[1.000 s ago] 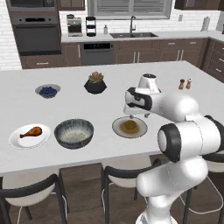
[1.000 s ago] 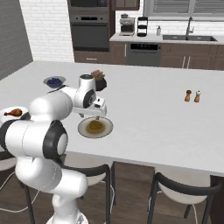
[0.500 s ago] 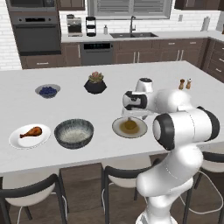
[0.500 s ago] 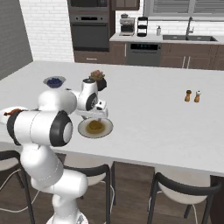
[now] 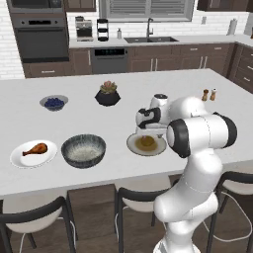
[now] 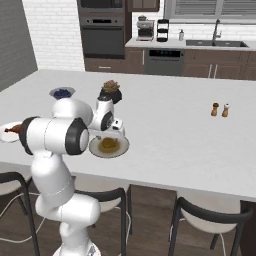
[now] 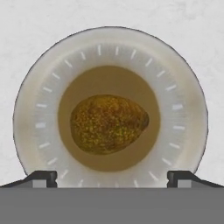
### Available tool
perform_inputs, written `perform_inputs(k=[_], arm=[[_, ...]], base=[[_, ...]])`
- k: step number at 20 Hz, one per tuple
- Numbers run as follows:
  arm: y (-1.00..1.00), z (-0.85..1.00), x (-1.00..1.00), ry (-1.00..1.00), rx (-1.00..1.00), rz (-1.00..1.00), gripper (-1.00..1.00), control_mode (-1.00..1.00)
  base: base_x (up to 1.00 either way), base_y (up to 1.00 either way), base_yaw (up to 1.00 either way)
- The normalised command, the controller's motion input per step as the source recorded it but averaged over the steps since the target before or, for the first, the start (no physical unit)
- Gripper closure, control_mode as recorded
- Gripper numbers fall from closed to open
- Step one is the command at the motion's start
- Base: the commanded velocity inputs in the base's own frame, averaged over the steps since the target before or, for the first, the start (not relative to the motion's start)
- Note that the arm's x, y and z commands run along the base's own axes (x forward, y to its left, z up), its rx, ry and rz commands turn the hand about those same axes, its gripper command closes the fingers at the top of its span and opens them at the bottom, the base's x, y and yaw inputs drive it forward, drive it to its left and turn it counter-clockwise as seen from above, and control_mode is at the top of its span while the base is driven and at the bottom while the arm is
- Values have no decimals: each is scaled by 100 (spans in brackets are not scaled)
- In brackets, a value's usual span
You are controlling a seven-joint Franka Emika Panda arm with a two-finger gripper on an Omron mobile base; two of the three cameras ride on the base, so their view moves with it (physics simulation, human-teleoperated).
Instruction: Pick the chicken drumstick and avocado from their plates and place them in the bowl. Then put the bowl in the fridge.
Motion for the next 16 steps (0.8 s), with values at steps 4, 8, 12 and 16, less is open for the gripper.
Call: perform_inputs(k=[4,8,12,16], arm=[[0,-21,26,0,0,0,-100,-100],[0,-18,26,0,0,0,-100,-100],[0,-21,28,0,0,0,-100,-100],[0,-24,17,0,0,0,-100,-100]], base=[[0,0,0],[0,0,0],[0,0,0],[0,0,0]])
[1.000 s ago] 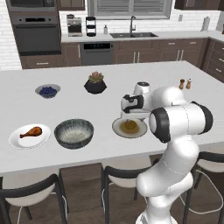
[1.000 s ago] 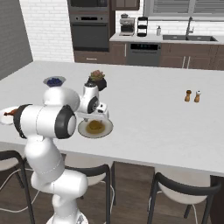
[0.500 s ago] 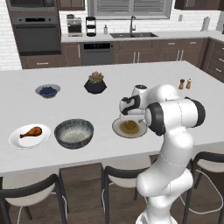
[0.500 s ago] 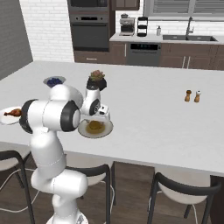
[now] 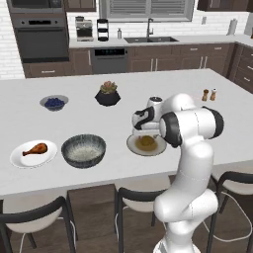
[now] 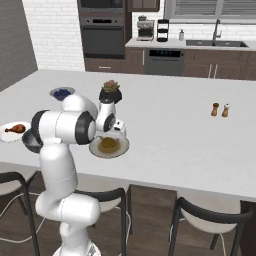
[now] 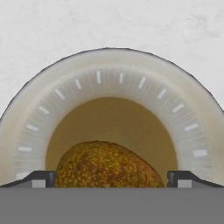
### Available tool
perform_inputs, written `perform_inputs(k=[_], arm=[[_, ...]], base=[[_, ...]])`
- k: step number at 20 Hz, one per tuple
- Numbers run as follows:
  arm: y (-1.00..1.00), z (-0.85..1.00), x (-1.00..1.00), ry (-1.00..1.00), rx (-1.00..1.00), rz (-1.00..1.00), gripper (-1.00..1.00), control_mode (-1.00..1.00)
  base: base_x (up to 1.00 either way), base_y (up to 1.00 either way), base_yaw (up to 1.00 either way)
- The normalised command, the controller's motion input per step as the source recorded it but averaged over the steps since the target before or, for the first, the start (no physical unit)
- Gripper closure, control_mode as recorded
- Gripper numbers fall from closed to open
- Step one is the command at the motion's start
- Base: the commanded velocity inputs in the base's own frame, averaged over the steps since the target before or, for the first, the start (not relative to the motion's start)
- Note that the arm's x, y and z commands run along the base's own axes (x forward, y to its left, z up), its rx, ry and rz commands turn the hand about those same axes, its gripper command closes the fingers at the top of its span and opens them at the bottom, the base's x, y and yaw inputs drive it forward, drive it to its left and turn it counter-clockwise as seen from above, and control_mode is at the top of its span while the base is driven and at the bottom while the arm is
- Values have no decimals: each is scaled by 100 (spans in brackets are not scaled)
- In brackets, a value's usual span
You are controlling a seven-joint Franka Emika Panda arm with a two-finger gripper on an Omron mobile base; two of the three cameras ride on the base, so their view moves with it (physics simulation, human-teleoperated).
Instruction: Pick the chicken drumstick and avocado from their plates and place them in the bowl. Then put the bowl in the fridge.
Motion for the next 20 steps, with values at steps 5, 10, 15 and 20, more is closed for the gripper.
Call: perform_inputs(k=[5,10,15,20], arm=[[0,-20,0,0,0,0,-100,-100],[0,-3,-14,0,0,0,-100,-100],[0,0,-35,0,0,9,-100,-100],[0,0,-4,0,0,7,-100,-100]], base=[[0,0,0],[0,0,0],[0,0,0],[0,0,0]])
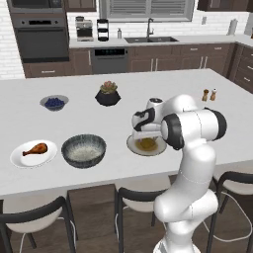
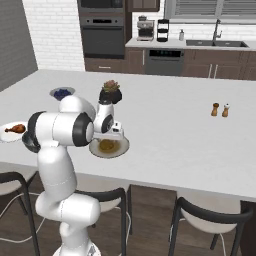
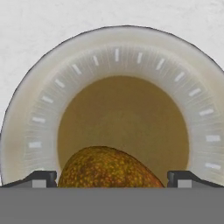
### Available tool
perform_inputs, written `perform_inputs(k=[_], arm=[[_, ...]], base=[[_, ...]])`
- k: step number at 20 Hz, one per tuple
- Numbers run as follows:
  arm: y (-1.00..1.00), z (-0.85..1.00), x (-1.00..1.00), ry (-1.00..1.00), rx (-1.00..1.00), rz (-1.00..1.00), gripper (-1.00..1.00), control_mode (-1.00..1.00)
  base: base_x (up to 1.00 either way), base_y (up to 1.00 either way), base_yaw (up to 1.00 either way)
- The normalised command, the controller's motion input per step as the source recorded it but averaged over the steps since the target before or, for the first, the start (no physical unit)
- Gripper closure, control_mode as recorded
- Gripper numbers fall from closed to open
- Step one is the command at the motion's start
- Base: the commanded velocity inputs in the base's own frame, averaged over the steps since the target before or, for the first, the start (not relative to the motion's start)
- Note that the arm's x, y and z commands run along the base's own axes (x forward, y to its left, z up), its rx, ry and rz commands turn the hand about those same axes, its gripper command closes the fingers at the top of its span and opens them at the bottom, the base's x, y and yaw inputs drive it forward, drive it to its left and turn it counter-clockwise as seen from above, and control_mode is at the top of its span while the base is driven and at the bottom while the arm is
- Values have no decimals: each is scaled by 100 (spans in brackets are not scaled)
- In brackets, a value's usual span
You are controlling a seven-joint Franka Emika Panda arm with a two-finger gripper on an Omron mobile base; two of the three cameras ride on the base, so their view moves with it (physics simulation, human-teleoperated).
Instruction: Pick the chicken drumstick and avocado from their plates and place them in the bowl. Then put the bowl in the fridge.
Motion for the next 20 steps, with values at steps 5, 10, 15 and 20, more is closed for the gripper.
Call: perform_inputs(k=[5,10,15,20], arm=[[0,5,0,0,0,3,-100,-100],[0,42,0,0,1,0,-100,-100],[6,27,-1,0,1,0,100,-100],[34,40,-17,0,0,1,100,-100]], base=[[0,0,0],[0,0,0],[0,0,0],[0,0,0]])
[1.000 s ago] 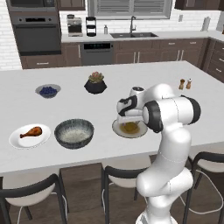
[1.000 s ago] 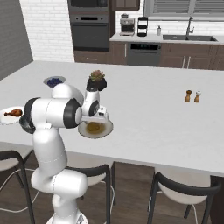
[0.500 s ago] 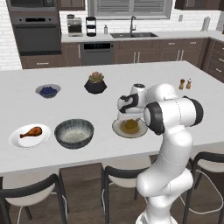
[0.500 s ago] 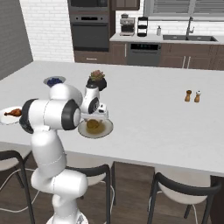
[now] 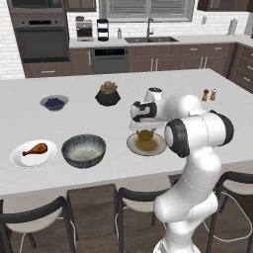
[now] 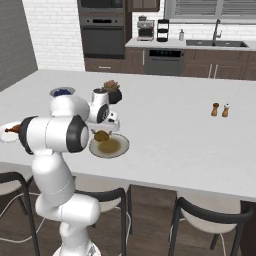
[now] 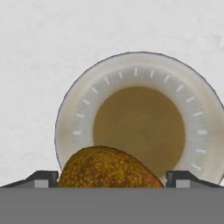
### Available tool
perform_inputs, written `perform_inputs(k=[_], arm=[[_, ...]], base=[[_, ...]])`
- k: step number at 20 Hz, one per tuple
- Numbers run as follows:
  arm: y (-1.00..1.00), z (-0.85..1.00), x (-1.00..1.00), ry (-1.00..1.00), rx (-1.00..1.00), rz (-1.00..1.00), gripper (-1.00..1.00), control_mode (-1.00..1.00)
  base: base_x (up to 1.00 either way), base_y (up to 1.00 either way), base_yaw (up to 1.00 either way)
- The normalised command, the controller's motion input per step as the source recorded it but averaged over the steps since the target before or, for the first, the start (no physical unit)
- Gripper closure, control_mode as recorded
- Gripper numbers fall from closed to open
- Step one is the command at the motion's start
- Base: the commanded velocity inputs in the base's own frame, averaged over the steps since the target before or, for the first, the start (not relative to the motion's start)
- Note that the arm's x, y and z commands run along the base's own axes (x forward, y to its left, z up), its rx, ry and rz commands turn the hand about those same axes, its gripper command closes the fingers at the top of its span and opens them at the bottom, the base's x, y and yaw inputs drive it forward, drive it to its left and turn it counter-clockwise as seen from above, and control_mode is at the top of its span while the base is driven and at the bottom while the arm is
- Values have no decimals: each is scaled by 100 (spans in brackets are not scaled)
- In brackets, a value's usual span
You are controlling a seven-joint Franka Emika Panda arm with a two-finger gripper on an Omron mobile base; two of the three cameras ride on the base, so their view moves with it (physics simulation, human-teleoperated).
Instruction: Pick the chicken drumstick and avocado from their plates and place them in the bowl. Then put the bowl in the fridge.
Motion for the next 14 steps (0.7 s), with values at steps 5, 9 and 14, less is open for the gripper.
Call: perform_inputs(k=[5,9,14], arm=[[55,58,-23,1,0,9,100,-100],[67,56,-24,0,0,12,100,-100],[77,20,-48,0,0,10,100,-100]], base=[[0,0,0],[0,0,0],[0,0,0]])
